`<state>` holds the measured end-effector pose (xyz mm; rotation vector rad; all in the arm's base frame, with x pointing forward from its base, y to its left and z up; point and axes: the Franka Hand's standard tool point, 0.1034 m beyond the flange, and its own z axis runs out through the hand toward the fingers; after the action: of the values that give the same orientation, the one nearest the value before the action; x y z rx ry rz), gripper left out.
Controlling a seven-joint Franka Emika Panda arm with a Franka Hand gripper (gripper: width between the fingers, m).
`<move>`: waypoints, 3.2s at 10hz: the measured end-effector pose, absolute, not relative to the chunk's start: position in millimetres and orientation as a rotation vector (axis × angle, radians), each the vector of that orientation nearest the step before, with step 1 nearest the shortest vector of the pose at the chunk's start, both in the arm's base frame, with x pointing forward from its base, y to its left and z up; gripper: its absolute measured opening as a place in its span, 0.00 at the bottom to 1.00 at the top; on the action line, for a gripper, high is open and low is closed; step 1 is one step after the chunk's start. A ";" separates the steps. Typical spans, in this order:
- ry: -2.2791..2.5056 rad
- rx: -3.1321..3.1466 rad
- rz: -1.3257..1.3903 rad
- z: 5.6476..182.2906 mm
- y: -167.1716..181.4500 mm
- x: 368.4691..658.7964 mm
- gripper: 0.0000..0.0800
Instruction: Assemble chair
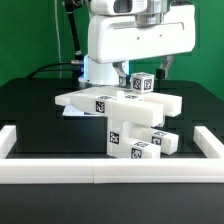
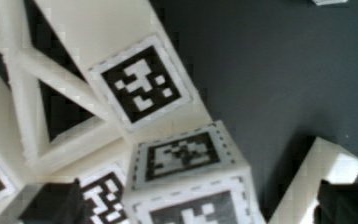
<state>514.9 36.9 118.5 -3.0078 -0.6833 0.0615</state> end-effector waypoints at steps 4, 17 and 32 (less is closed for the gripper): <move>-0.742 -2.995 0.061 118.5 36.6 514.9 0.36; 0.240 -3.086 0.085 118.6 37.5 514.9 0.36; 1.498 -2.723 0.117 118.2 43.7 514.5 0.42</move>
Offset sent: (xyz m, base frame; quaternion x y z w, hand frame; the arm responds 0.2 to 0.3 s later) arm 0.0000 0.0000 0.0000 0.0000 0.0000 0.0000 1.0000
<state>514.5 43.7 118.2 -2.7232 1.4976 0.1171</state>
